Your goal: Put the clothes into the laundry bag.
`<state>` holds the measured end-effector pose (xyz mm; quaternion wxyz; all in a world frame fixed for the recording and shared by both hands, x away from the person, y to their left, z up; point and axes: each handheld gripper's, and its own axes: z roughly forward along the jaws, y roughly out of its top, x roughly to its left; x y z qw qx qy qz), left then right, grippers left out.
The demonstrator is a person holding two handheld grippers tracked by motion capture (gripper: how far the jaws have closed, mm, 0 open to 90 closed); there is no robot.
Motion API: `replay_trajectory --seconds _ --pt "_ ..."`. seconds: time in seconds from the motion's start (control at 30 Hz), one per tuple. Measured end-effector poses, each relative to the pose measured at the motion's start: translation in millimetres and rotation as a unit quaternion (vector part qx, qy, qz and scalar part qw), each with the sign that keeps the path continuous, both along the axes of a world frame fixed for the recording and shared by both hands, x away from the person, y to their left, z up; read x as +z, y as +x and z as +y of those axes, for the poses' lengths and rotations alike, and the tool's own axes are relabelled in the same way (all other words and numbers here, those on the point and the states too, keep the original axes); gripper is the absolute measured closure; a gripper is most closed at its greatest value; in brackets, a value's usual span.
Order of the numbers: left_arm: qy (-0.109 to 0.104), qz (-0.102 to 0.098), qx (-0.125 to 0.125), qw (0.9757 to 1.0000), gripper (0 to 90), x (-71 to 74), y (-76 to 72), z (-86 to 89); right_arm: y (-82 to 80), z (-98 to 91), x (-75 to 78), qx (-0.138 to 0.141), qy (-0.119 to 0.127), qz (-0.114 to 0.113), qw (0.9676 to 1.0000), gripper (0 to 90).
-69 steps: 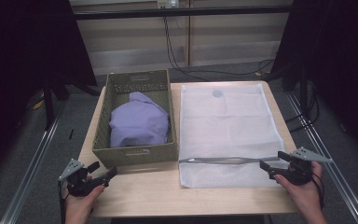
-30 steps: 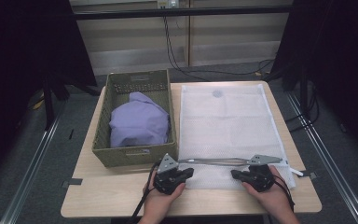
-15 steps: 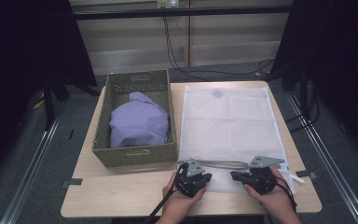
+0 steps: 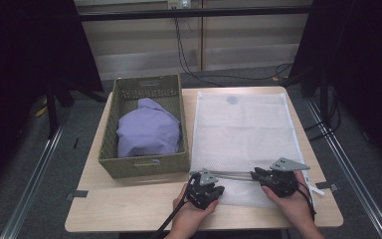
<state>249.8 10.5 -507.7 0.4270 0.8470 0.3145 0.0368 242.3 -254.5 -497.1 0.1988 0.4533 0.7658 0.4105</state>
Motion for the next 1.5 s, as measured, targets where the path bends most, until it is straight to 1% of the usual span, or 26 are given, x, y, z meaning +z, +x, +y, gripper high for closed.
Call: replay_trajectory --seconds 0.07,0.1,0.13,0.17,0.3,0.33,0.37,0.4,0.43,0.47,0.57,0.6,0.63,0.73,0.77,0.8,0.83,0.9,0.97,1.03,1.1,1.17,1.23,1.33,1.43,1.5 --pt "-0.001 0.000 -0.001 1.0000 90.0 -0.1 0.1 0.0 2.2 0.3 -3.4 -0.004 -0.017 -0.001 0.9998 68.1" --pt "-0.001 0.001 -0.001 1.0000 90.0 -0.1 0.2 0.0 3.1 0.6 -5.3 -0.008 -0.026 -0.007 0.9996 65.4" --pt "-0.001 0.001 -0.001 1.0000 90.0 0.0 0.1 0.1 4.5 0.2 -8.5 -0.007 -0.035 -0.007 0.9993 60.3" --pt "-0.001 0.001 -0.002 1.0000 90.0 -0.1 0.2 0.1 4.5 0.2 -8.5 -0.007 -0.035 -0.007 0.9993 60.3" --pt "-0.002 0.001 -0.002 1.0000 90.0 -0.1 0.0 -0.2 6.2 0.2 -10.1 -0.007 -0.038 -0.001 0.9992 46.6" --pt "0.000 0.001 -0.003 1.0000 90.0 0.0 0.1 0.0 6.7 1.9 -10.4 -0.001 -0.041 0.008 0.9991 42.9" --pt "0.000 0.000 -0.003 1.0000 90.0 0.0 0.0 0.0 6.7 1.9 -10.4 -0.001 -0.041 0.008 0.9991 42.9" --pt "0.000 0.000 -0.004 1.0000 90.0 0.0 0.0 0.0 7.3 5.0 -11.1 -0.005 -0.057 0.010 0.9983 43.3" --pt "0.001 0.000 -0.004 1.0000 90.0 0.1 0.0 0.0 7.3 5.0 -11.1 -0.005 -0.057 0.010 0.9983 43.3" --pt "0.002 0.000 -0.004 1.0000 90.0 0.2 -0.1 0.0 7.7 6.4 -11.4 -0.005 -0.064 0.015 0.9978 44.2" --pt "0.006 -0.004 -0.004 1.0000 90.0 0.5 -1.0 -0.6 10.5 7.9 -11.8 -0.015 -0.060 0.017 0.9980 50.8" --pt "0.006 -0.006 -0.007 0.9999 90.0 0.4 -1.2 -0.8 12.0 9.1 -11.5 -0.020 -0.055 0.017 0.9981 63.4" --pt "0.006 -0.006 -0.007 0.9999 90.0 0.4 -1.2 -0.8 12.0 9.1 -11.5 -0.020 -0.055 0.017 0.9981 63.4" --pt "0.002 -0.003 -0.007 1.0000 90.0 0.1 -0.8 -0.6 16.6 10.5 -10.7 -0.023 -0.063 0.016 0.9976 82.0" --pt "0.001 -0.001 -0.007 1.0000 90.0 0.1 -0.6 -0.4 19.6 11.2 -8.7 -0.029 -0.074 0.021 0.9966 85.6" --pt "0.001 0.000 -0.008 1.0000 90.0 0.1 -0.5 -0.2 23.0 10.8 -5.4 -0.037 -0.077 0.014 0.9963 86.0" --pt "0.000 0.000 -0.008 1.0000 90.0 0.1 -0.6 -0.2 26.9 9.1 -0.2 -0.040 -0.067 -0.001 0.9969 86.0" --pt "0.000 0.000 -0.008 1.0000 90.0 0.1 -0.7 -0.3 33.8 5.7 13.4 -0.062 -0.051 -0.032 0.9963 84.1" --pt "0.000 0.002 -0.007 1.0000 90.0 0.2 -0.5 0.1 40.9 2.1 23.1 -0.076 -0.034 -0.049 0.9953 80.8" --pt "-0.003 0.005 -0.006 1.0000 90.0 -0.1 0.1 0.5 47.3 -0.1 22.0 -0.082 -0.030 -0.044 0.9952 80.3" --pt "-0.002 0.005 -0.007 1.0000 90.0 -0.1 0.1 0.7 50.6 -1.8 12.1 -0.083 -0.030 -0.027 0.9957 80.3" --pt "-0.002 0.005 -0.008 1.0000 90.0 -0.1 0.5 0.9 50.2 -0.2 0.9 -0.079 -0.044 -0.016 0.9958 80.4" --pt "-0.003 0.007 -0.006 1.0000 90.0 0.0 0.5 0.9 50.2 1.9 -5.2 -0.068 -0.061 -0.003 0.9958 79.4" --pt "-0.001 0.006 -0.007 1.0000 90.0 0.0 0.2 1.0 50.9 1.7 -9.6 -0.059 -0.061 0.010 0.9964 72.8" --pt "0.002 0.007 -0.006 1.0000 90.0 0.4 -0.1 1.4 49.3 2.3 -11.7 -0.048 -0.052 0.021 0.9973 66.3" --pt "0.003 0.004 -0.009 0.9999 90.0 0.4 0.4 1.7 46.9 4.7 -11.8 -0.038 -0.060 0.019 0.9973 61.0"
